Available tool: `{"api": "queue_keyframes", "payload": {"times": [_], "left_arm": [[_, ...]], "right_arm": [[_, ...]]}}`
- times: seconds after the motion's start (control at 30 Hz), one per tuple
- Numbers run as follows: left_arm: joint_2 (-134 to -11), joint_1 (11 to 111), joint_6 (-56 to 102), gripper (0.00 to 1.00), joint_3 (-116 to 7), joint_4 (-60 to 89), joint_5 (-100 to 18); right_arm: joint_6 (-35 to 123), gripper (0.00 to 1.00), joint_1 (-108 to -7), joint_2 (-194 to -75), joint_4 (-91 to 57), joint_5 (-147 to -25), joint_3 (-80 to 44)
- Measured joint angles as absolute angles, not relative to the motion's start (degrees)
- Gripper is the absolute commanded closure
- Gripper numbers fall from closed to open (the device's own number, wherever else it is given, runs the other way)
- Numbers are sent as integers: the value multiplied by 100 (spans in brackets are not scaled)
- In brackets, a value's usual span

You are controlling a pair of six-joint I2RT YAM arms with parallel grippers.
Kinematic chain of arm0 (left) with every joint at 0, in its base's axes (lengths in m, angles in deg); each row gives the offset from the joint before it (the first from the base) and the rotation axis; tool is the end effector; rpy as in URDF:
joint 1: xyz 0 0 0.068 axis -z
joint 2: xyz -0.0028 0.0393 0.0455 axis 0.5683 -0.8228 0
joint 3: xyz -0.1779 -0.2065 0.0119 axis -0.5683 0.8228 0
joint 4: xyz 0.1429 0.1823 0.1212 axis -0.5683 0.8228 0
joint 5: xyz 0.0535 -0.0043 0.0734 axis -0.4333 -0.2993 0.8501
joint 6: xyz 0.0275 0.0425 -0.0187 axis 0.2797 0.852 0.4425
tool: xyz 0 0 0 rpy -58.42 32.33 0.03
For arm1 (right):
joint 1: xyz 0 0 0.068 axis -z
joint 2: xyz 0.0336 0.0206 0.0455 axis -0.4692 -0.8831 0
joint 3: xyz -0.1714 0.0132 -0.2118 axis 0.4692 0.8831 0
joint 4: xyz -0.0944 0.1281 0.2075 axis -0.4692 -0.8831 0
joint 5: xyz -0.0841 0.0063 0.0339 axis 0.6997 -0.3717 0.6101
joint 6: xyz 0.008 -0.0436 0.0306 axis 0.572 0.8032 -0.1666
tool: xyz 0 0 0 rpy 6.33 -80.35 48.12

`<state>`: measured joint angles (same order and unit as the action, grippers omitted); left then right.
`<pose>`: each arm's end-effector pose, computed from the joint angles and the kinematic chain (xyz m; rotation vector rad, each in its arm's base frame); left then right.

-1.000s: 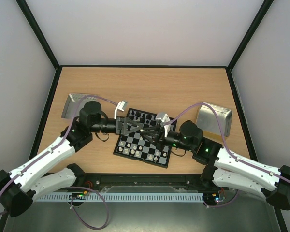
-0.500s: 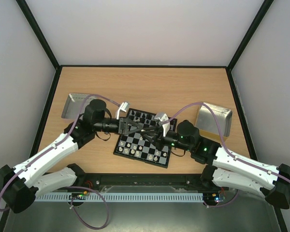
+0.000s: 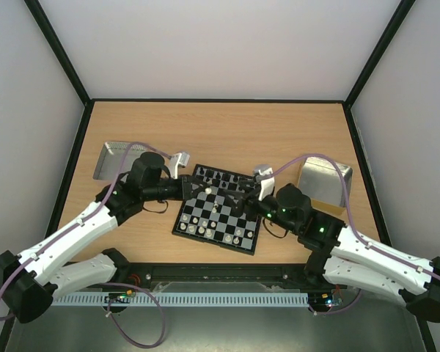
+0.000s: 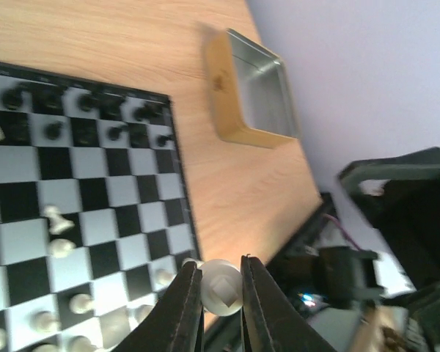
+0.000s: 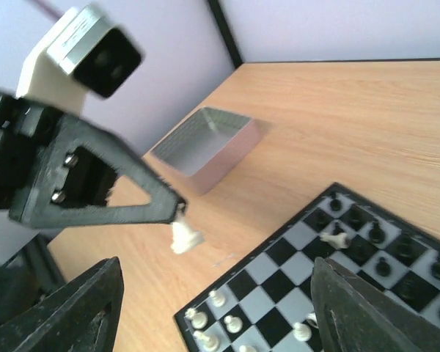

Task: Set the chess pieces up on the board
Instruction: Place the chess piece on the chessboard.

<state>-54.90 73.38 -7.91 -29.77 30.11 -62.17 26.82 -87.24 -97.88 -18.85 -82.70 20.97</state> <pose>0.1655 -0.1552 0.3101 0.2992 2.1983 -1.3699 0.0947 0.1653 0.3050 -0.6368 1.7771 1.1082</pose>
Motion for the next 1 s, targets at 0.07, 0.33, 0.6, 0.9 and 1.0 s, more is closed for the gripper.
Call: {"api": "queue_keyframes", "payload": {"times": [0.07, 0.33, 0.6, 0.9, 1.0], "left_arm": [[-5462, 7423, -645, 96, -2977, 3203, -5662], [-5604, 9154, -426, 96, -2979, 3664, -3321], [-6316, 10210, -590, 96, -2892, 3868, -2093], [-7136, 10898, -800, 97, -2802, 3785, -1535], [-7381, 11025, -877, 97, -2802, 3732, -1457]], "right_arm": [[2446, 30, -8724, -9672, -2056, -7864, 2082], [953, 30, -8724, -9664, -2993, -5967, 1953], [193, 30, -8724, -9624, -3253, -5460, 1953], [112, 30, -8724, -9666, -3262, -5444, 1958], [92, 29, -8724, -9653, -3266, -5405, 1966]]}}
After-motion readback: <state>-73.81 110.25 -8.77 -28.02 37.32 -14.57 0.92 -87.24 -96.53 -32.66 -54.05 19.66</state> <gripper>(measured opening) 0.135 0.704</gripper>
